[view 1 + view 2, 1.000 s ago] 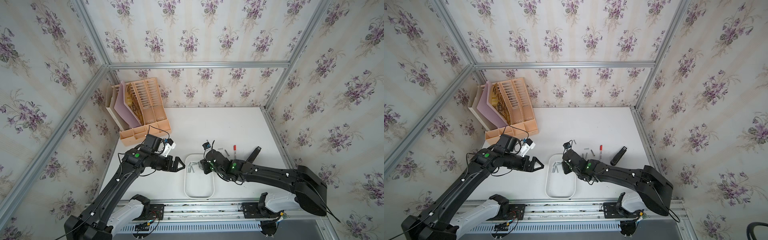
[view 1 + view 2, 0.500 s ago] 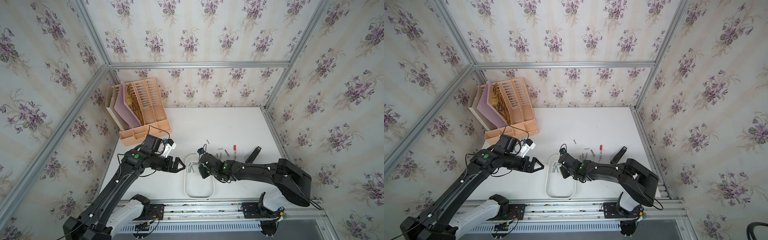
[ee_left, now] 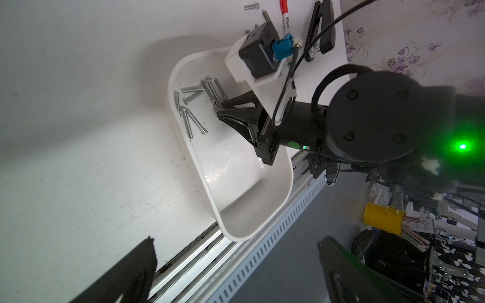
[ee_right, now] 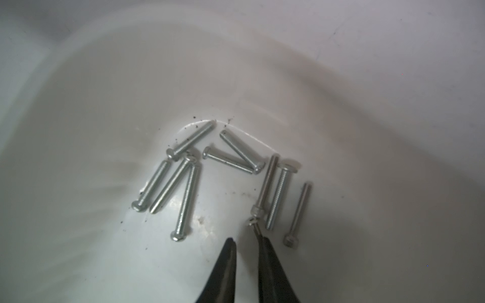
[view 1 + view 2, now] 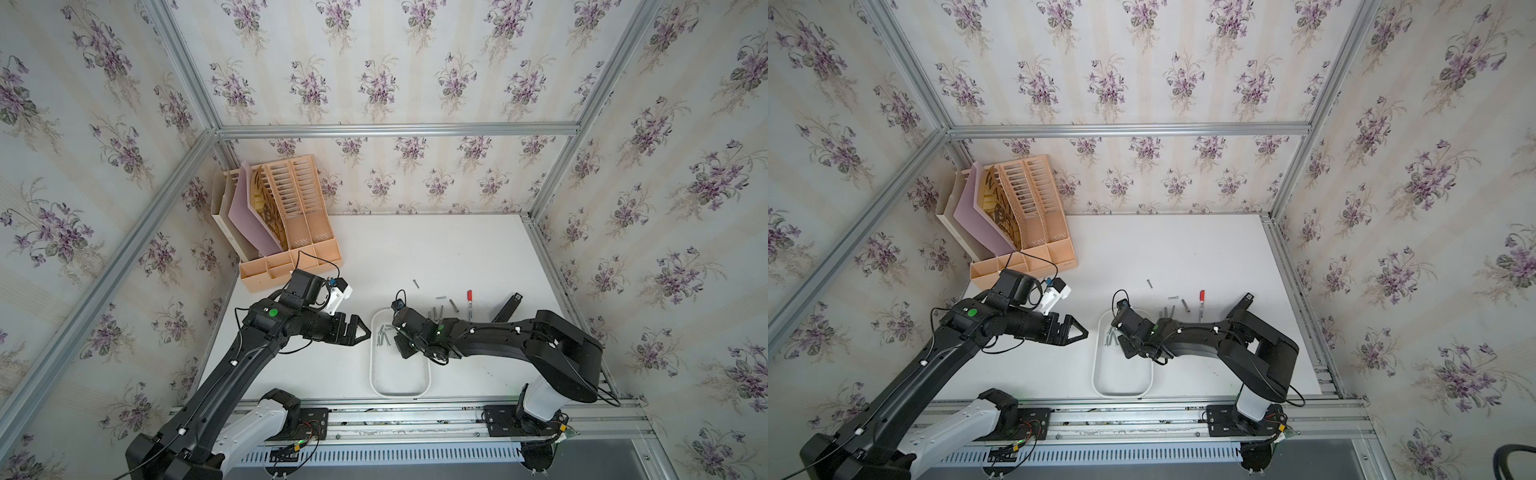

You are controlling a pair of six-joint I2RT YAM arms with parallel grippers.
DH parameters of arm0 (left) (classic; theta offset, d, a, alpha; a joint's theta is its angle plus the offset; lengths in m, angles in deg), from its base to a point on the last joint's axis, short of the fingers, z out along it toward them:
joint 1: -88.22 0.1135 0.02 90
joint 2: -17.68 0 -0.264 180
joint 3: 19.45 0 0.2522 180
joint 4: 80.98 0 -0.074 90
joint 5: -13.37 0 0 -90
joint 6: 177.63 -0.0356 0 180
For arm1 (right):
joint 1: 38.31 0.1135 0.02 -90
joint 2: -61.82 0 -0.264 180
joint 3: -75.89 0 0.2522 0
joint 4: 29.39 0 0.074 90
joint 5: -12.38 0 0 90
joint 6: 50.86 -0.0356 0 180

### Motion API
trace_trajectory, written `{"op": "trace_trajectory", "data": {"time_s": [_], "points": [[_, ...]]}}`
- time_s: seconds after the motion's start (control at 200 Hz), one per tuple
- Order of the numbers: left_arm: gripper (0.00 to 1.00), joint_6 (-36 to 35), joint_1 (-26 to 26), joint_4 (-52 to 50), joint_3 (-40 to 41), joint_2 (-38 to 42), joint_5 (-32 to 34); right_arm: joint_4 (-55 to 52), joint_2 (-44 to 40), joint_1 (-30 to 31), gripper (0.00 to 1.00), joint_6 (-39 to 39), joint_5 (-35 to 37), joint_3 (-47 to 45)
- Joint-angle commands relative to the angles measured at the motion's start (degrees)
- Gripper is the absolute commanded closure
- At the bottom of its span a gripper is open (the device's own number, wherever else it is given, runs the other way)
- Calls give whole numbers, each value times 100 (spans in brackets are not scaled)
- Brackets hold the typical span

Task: Take out the screws from the storage box
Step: Pick up the screw from the storage box.

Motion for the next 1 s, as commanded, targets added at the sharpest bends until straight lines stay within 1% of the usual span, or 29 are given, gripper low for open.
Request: {"op": "trace_trajectory", "data": {"time_s": [0.0,0.265,0.34,0.375,0.495,0.664,0.799,0.994], "points": [[1,-22,1,-3,-12,2,23,-214,110,-4,79,-56,109,70],[1,-21,9,-14,-12,2,35,-283,283,-4,78,-52,93,170],[1,-20,-5,-7,-12,19,38,-301,382,-6,82,-38,-1,231],[0,-14,-3,-6,-12,28,34,-302,413,-4,85,-30,-26,242],[1,-21,-7,-11,-13,11,38,-302,411,-4,100,-23,-51,251],[1,-7,-6,-14,-14,11,41,-193,251,-4,100,27,-249,190],[1,-9,0,-15,-12,11,51,-33,-136,-23,100,70,-362,25],[1,-5,-3,-9,-13,1,42,351,-1198,-187,100,13,-254,-526]]}}
